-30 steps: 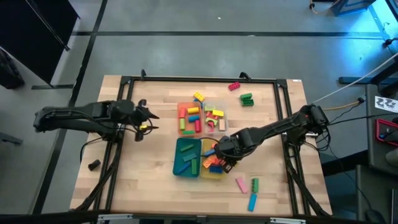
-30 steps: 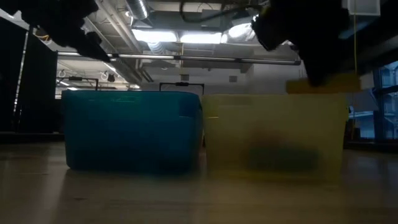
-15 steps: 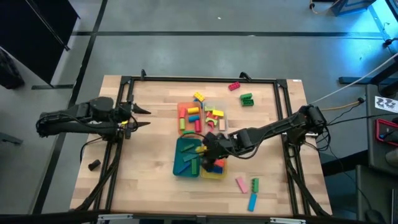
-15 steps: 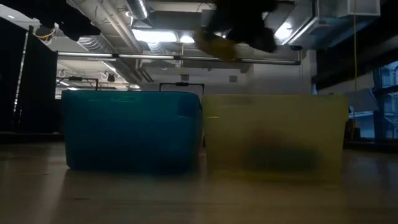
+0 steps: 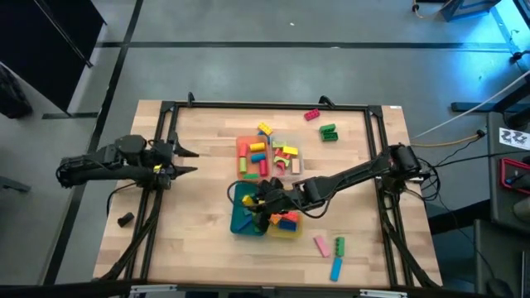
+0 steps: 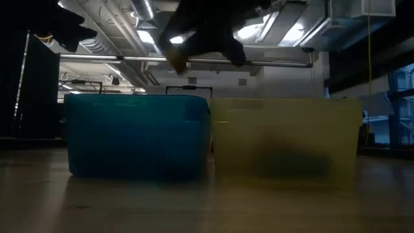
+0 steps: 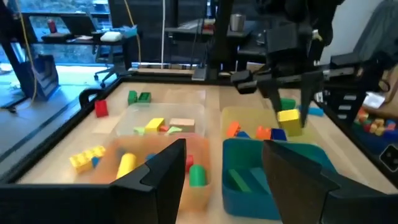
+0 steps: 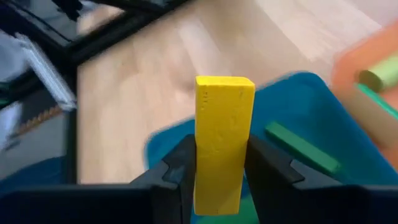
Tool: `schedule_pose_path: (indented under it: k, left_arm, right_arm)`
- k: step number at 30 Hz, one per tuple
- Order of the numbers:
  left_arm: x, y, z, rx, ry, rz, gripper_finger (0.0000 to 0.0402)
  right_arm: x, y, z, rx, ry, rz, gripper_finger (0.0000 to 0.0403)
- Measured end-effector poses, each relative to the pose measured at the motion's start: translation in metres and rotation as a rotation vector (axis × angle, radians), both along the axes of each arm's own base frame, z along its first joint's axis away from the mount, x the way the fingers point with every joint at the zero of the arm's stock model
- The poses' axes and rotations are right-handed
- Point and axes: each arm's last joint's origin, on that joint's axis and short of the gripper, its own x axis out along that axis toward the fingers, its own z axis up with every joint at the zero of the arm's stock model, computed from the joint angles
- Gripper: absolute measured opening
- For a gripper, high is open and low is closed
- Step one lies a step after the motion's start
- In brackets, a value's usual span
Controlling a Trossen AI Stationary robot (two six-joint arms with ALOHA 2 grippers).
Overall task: Sort blocks by size
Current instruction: Put the yellow rectangular block into the blue bin, then put the pink rectangular block into the blue bin
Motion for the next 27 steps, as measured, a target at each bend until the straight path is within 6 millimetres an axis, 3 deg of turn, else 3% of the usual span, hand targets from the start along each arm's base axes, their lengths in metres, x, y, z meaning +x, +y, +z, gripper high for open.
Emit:
schedule_pose_path:
  k: [6,16,23,27]
  left_arm:
    - [0.002,0.000,-0.017,-0.034,-0.066,0.003,0.0194]
    - [0.013,0.001,-0.044,-0.052,-0.092,0.004,0.0194]
    - [0.018,0.001,-0.057,-0.064,-0.074,0.002,0.0194]
    - [0.021,0.000,-0.060,-0.062,-0.127,-0.031,0.0194]
  right_arm:
    - [0.007,-0.009,-0.008,0.006,0.008,-0.011,0.0129]
    - [0.008,-0.023,-0.009,0.040,0.043,0.005,0.0235]
    - [-0.010,-0.013,-0.005,0.235,0.225,0.265,0.0243]
    - [-0.027,0.001,-0.009,0.303,0.381,0.262,0.0241]
